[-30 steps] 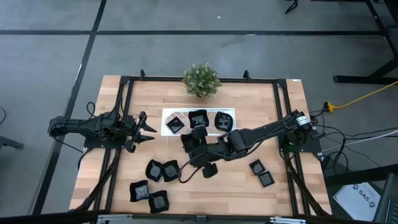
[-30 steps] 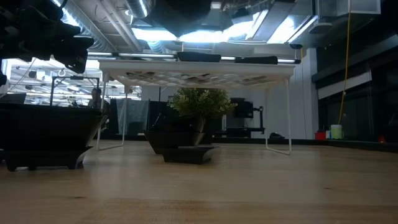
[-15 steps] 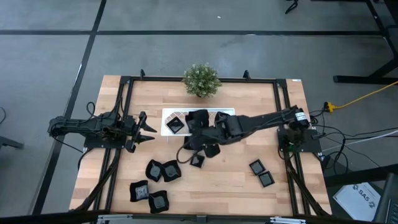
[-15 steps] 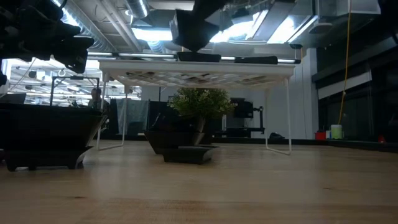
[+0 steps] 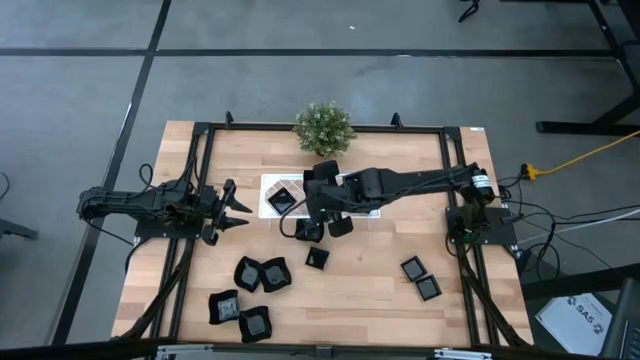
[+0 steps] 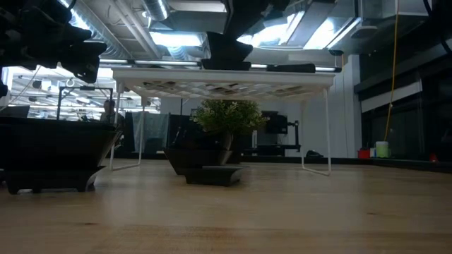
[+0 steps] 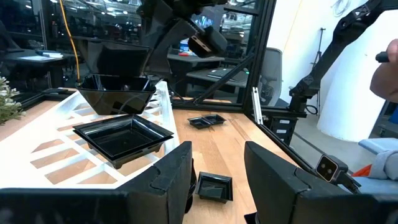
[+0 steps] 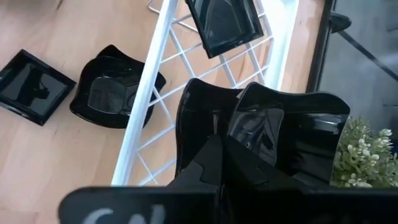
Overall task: Pick & Place Mini shaped plates
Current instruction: Stack the black distorted square plate on top of the black distorted square plate on the shelf, then stack the black square plate on top of the black square plate on the shelf
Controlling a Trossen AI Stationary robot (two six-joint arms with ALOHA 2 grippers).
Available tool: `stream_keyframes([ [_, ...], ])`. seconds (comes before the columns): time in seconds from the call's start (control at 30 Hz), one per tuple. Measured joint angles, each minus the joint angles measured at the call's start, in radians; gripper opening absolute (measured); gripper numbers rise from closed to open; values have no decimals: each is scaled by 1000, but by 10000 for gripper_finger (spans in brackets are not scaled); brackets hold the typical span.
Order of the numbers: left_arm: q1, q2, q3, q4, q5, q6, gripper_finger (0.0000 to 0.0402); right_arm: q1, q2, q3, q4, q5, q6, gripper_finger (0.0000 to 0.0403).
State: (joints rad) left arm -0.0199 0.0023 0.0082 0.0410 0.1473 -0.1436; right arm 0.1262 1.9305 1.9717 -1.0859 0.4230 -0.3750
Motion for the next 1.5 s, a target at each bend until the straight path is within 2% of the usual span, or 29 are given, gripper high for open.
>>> stream_keyframes([
  [0.37,0,0,0,0,0,0,143,-18,0,0,-5,-101,58,31],
  [0.73,0,0,0,0,0,0,143,-18,0,0,-5,-102,87,87],
  [0.97,0,0,0,0,0,0,143,-6,0,-1,-67,-102,166,103],
  [1.2,0,0,0,0,0,0,143,66,0,-1,-135,-103,315,104],
  [1.5,0,0,0,0,0,0,143,220,0,-1,-228,-103,526,104],
])
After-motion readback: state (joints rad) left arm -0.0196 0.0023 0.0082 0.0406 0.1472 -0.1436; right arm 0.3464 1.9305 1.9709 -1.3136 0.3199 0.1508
